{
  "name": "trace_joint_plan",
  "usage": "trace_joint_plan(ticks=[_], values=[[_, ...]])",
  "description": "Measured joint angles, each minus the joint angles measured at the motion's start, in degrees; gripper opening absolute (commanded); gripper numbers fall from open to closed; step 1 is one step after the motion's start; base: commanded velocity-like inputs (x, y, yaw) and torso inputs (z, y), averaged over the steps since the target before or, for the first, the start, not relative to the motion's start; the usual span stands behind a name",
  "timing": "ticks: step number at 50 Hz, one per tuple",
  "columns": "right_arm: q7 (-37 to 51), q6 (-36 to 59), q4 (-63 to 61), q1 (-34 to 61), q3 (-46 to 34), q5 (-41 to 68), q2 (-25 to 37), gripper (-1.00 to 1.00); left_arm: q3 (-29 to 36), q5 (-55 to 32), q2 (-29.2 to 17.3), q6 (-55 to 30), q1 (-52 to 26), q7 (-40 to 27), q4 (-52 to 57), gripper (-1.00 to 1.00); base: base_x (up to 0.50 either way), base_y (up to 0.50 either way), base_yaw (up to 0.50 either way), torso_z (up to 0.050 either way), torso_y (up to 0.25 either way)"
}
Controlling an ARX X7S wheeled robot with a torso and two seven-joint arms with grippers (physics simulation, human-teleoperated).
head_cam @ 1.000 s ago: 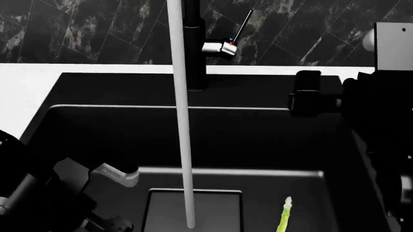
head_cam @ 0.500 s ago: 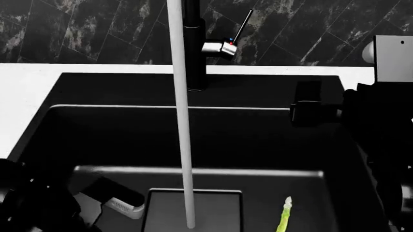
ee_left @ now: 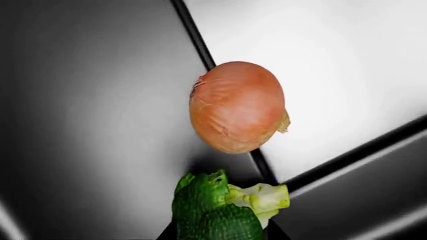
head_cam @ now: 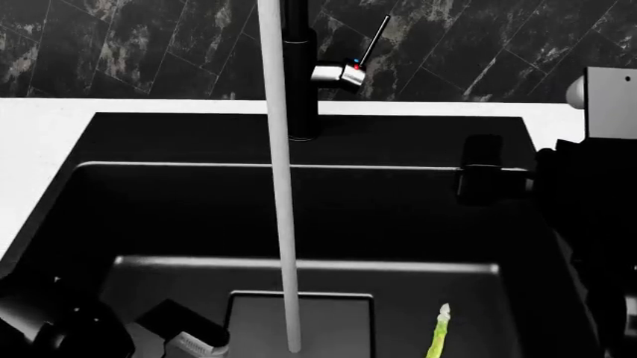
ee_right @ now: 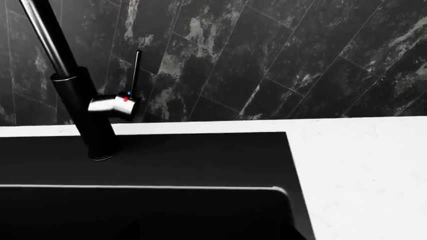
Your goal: Pick the broccolis and asparaguss from the sink and place them in one bowl. Place the onion in the other bowl. Then turn off the sink faucet.
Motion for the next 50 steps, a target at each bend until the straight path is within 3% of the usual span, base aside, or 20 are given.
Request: trace_joint_plan(ticks=[5, 26, 40, 50], values=[[0.07, 0.26, -0.5, -0.13, 0.35, 0.25, 0.18, 1.0, -1.2, -1.12, -1.46, -0.8, 0.7, -2.44, 2.92, -1.0, 0.0, 0.0, 0.0, 0.0, 0.0], [2.04, 1.29, 0.45, -0.12, 1.23, -0.01, -0.03, 1.0, -13.98, -16.88, -12.6, -8.29, -0.04, -24.91, 25.45, -1.0, 0.0, 0.0, 0.0, 0.0, 0.0], [7.63, 8.77, 9.07, 7.35, -2.68, -2.77, -4.78, 1.0, -21.85, -19.96, -19.94, -4.26, -5.35, -27.77, 41.51, -1.0, 0.0, 0.0, 0.0, 0.0, 0.0], [14.69, 5.74, 24.4, 14.35, 4.23, -3.43, -11.82, 1.0, -27.83, -16.1, -24.67, 4.91, -6.11, -25.45, 52.09, -1.0, 0.0, 0.0, 0.0, 0.0, 0.0]])
